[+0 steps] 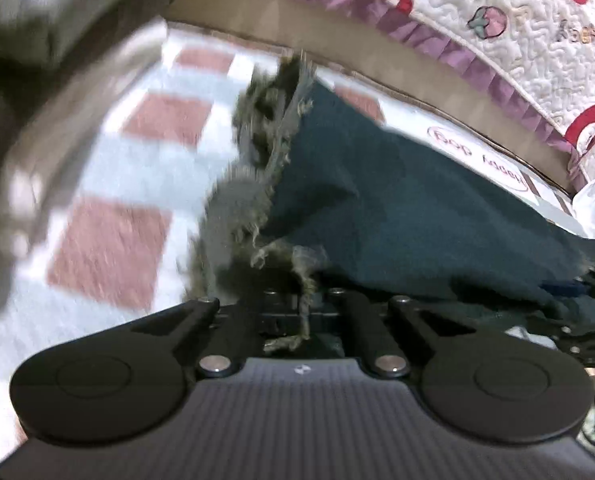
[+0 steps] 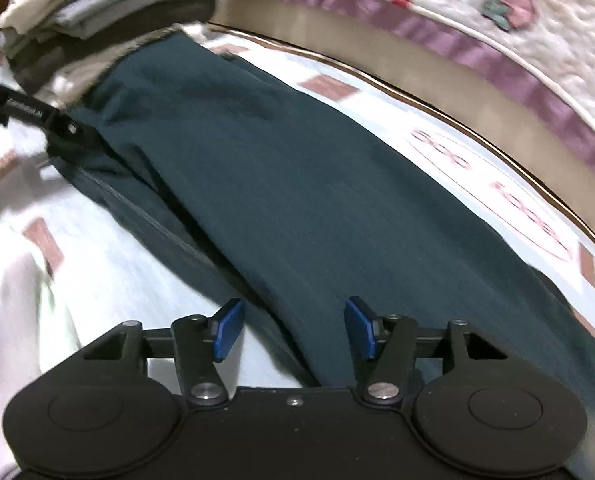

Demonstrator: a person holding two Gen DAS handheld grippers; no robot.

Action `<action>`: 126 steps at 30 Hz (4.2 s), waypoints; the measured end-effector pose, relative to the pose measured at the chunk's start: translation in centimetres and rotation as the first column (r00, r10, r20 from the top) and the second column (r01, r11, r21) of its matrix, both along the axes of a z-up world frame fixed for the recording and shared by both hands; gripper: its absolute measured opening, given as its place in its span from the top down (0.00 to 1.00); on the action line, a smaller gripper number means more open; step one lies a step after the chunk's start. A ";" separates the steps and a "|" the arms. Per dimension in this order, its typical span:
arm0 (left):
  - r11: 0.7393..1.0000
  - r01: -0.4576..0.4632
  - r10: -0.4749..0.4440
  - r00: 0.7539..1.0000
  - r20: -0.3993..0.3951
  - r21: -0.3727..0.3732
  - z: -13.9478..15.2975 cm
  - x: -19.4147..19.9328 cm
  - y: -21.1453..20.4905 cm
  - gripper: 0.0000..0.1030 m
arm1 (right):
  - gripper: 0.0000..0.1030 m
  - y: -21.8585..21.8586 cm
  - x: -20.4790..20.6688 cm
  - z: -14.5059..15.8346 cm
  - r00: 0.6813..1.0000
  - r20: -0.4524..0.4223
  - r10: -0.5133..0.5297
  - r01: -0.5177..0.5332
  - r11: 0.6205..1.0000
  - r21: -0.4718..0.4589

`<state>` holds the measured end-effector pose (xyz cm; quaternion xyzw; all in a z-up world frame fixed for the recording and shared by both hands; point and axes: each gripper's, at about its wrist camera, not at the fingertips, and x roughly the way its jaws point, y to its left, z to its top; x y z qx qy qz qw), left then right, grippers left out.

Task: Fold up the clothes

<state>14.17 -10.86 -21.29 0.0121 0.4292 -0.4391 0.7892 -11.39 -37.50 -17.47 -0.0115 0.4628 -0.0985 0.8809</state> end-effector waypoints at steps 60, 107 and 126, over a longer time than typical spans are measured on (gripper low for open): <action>0.990 -0.136 0.137 0.945 -0.296 0.023 -1.8 -1.8 0.6 0.75 | 0.51 -6.2 -8.2 -0.5 0.888 0.171 -0.428 0.367 0.881 0.297; 0.976 -0.195 0.194 0.981 0.020 0.092 -1.7 -0.4 -1.4 0.75 | 0.96 -14.0 6.9 0.4 0.992 0.096 -0.078 0.084 0.995 -0.057; 0.961 -0.236 0.246 0.968 -0.052 0.143 -1.2 -0.7 0.6 0.53 | 0.55 -8.2 -11.1 -0.2 0.970 0.049 -0.240 0.228 0.957 0.180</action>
